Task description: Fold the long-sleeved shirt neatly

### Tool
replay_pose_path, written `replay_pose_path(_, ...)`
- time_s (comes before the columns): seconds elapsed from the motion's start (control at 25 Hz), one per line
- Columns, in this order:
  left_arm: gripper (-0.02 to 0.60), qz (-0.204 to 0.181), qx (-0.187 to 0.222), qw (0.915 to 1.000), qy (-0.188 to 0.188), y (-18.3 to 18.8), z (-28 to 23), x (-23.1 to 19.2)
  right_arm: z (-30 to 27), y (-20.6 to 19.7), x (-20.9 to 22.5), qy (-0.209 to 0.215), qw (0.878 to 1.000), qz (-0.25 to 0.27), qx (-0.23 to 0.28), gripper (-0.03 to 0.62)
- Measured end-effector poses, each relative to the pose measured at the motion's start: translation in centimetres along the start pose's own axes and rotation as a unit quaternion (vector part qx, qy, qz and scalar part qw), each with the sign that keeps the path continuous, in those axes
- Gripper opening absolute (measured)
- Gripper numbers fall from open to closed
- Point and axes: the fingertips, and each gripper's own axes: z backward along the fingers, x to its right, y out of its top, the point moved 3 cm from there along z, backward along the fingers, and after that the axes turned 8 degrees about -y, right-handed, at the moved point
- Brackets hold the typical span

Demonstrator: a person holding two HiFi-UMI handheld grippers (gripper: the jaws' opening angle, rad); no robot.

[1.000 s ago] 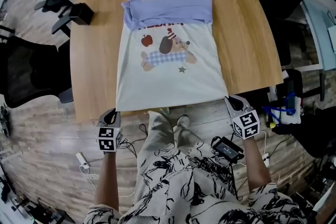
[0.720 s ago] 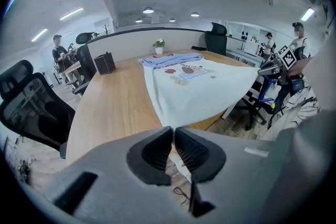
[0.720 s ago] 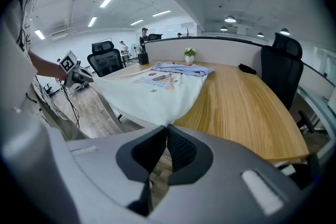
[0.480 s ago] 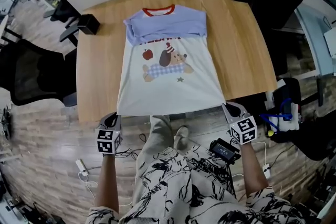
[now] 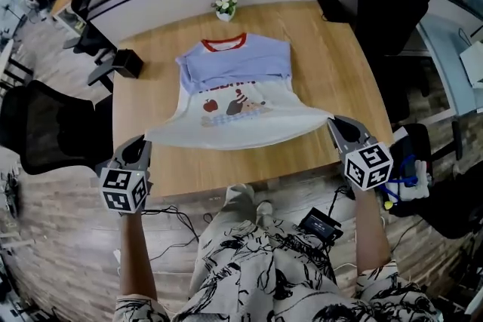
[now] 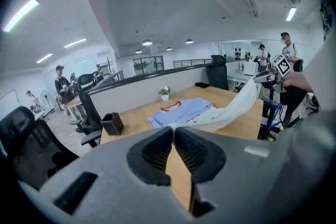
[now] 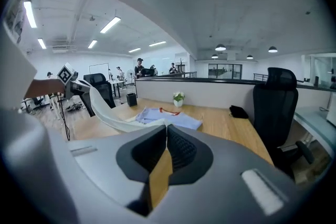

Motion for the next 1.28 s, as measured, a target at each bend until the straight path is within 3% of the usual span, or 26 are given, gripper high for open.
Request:
replay_pose_path(0.28,0.023,-0.023,0.042,0.9989,0.004,7.4,-3.3,-4.9,-4.1,7.6,3.4,-0.028,0.998,0.006,0.048,0.017)
replay_pose_path(0.76,0.023,-0.022,0.037,0.999,-0.01,12.3,-15.1,-15.1,-16.8,13.0,8.6,-0.078,0.996,0.01,0.03,0.017)
replay_pose_path(1.0,0.023,-0.025,-0.001,0.9997,0.008,11.7,-23.4,-19.2,-25.7,12.5,11.7,-0.071,0.997,0.021,0.002,0.017)
replay_pose_path(1.28,0.024,-0.017,-0.068,0.9971,0.029,7.9,-32.9,-22.6,-36.2,7.4,14.5,-0.06,0.996,0.017,-0.058,0.017)
